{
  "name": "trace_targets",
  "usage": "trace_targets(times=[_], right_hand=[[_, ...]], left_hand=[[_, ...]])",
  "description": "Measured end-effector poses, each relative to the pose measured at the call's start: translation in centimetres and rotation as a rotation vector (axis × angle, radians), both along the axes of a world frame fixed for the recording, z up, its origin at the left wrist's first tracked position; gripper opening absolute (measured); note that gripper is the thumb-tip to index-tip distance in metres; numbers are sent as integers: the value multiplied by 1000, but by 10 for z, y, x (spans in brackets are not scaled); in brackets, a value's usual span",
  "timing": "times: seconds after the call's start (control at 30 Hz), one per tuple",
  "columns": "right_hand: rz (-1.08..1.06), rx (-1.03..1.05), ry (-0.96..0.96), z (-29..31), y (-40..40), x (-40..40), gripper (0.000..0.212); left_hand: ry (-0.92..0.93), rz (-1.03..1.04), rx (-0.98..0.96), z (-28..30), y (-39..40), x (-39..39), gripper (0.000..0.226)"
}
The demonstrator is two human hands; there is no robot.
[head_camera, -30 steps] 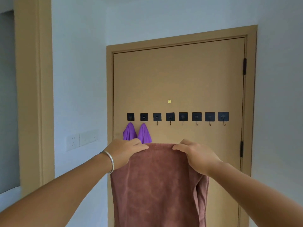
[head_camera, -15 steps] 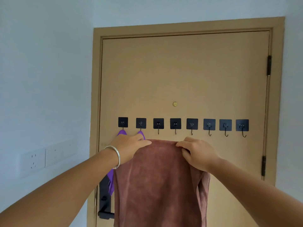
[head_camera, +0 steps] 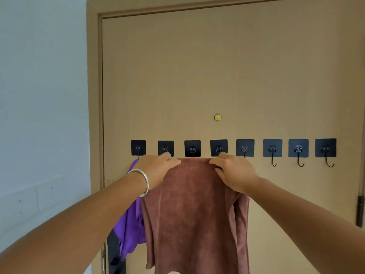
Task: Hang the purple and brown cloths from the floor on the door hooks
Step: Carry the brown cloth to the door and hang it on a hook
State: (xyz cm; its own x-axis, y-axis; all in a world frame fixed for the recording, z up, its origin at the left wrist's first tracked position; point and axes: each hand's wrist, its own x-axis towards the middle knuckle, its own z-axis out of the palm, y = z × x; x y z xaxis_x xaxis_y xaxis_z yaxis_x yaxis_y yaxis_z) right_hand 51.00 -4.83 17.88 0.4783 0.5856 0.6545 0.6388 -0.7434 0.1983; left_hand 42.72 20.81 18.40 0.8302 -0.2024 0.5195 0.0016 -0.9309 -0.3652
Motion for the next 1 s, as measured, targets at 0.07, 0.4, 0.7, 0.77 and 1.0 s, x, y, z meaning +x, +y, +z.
trace_targets(times=[0.07,0.4,0.7,0.77,1.0], right_hand=[[-1,11,9,5,6,21,35],[-65,-23,10,7,39,102,36],[-193,-97,-64,-13,56,115,31],[-223,-109,-76,-18,62,112,31],[-262,-54,59,-60,83,105,21]], left_hand=[[-3,25,6,6,2,20,76],[14,92,-15,2,19,107,73],[-15,41,-119,-27,24,138,65],[-20,14,-144,-38,22,142,63],[16,-110,-281,-81,11,153,47]])
